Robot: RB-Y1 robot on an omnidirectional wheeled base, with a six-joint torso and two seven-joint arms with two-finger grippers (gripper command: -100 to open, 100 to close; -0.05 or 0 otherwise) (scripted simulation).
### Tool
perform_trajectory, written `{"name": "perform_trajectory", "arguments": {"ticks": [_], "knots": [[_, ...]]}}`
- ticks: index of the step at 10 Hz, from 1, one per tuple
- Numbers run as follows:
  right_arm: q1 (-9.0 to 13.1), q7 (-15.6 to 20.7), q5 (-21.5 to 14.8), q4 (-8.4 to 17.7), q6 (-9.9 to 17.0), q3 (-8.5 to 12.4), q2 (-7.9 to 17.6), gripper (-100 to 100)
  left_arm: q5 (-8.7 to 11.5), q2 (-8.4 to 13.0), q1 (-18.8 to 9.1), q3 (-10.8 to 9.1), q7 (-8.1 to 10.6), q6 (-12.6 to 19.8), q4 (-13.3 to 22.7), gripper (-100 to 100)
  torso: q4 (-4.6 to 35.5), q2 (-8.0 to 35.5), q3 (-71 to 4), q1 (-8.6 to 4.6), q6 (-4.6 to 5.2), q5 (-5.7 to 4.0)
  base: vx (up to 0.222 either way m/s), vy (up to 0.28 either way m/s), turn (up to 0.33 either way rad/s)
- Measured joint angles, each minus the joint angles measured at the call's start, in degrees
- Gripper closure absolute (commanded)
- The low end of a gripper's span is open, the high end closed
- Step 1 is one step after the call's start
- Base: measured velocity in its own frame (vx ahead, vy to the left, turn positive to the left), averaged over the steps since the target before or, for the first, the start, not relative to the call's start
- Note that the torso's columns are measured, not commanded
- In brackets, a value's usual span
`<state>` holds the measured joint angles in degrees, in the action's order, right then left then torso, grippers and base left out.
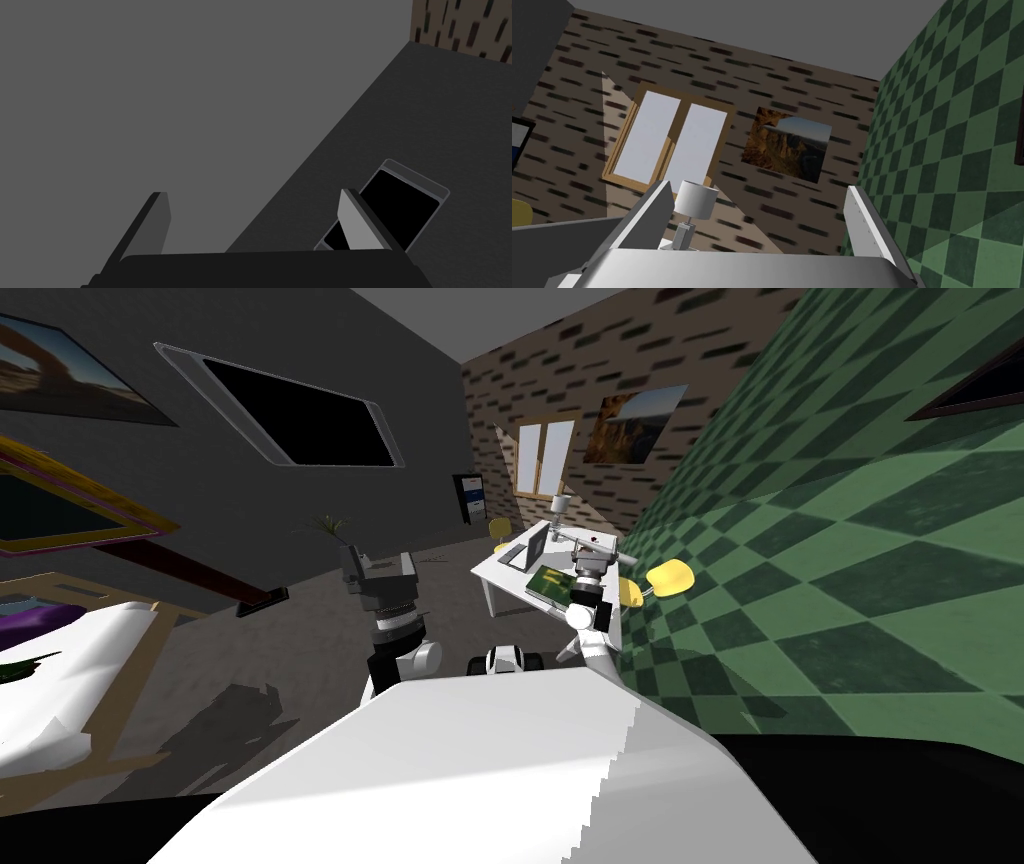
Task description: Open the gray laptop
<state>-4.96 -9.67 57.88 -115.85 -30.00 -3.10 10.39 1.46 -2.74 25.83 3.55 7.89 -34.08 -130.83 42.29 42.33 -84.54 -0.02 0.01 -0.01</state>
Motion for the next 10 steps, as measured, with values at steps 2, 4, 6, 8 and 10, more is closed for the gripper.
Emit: {"name": "perform_trajectory", "arguments": {"ticks": [2, 4, 6, 8, 10], "knots": [[1.4, -0.5, 3.4, 1.1, -0.5, -0.1, 0.1, -100, 0.0, 0.0, 0.0, 0.00, 0.00, 0.0, 0.0, 0, 0.0, -0.1, 0.0, 0.03, 0.00, 0.01, 0.029, 0.010, 0.009], [3.0, -0.8, 6.9, 2.4, -0.9, -0.3, 0.0, -100, 0.0, 0.0, 0.0, 0.00, 0.00, 0.0, 0.0, 0, 0.0, -0.1, 0.0, 0.04, 0.00, 0.01, 0.022, 0.012, 0.004], [3.9, -1.4, 10.0, 3.4, -1.4, -0.4, 0.1, -100, 0.0, 0.0, 0.0, 0.00, 0.00, 0.0, 0.0, 0, 0.0, 0.0, 0.0, 0.03, -0.02, 0.01, 0.025, 0.013, 0.007], [4.7, -1.6, 12.9, 4.1, -1.6, -0.4, 0.0, -100, 0.0, 0.0, 0.0, 0.00, 0.00, 0.0, 0.0, 0, 0.0, 0.0, 0.0, -0.01, 0.00, 0.00, 0.019, 0.007, 0.005], [6.4, -1.9, 16.4, 5.6, -2.0, -0.5, -0.2, -100, 0.0, 0.0, 0.0, 0.00, 0.00, 0.0, 0.0, 0, 0.0, -0.1, 0.0, 0.03, -0.01, 0.01, 0.028, 0.012, 0.008]]}}
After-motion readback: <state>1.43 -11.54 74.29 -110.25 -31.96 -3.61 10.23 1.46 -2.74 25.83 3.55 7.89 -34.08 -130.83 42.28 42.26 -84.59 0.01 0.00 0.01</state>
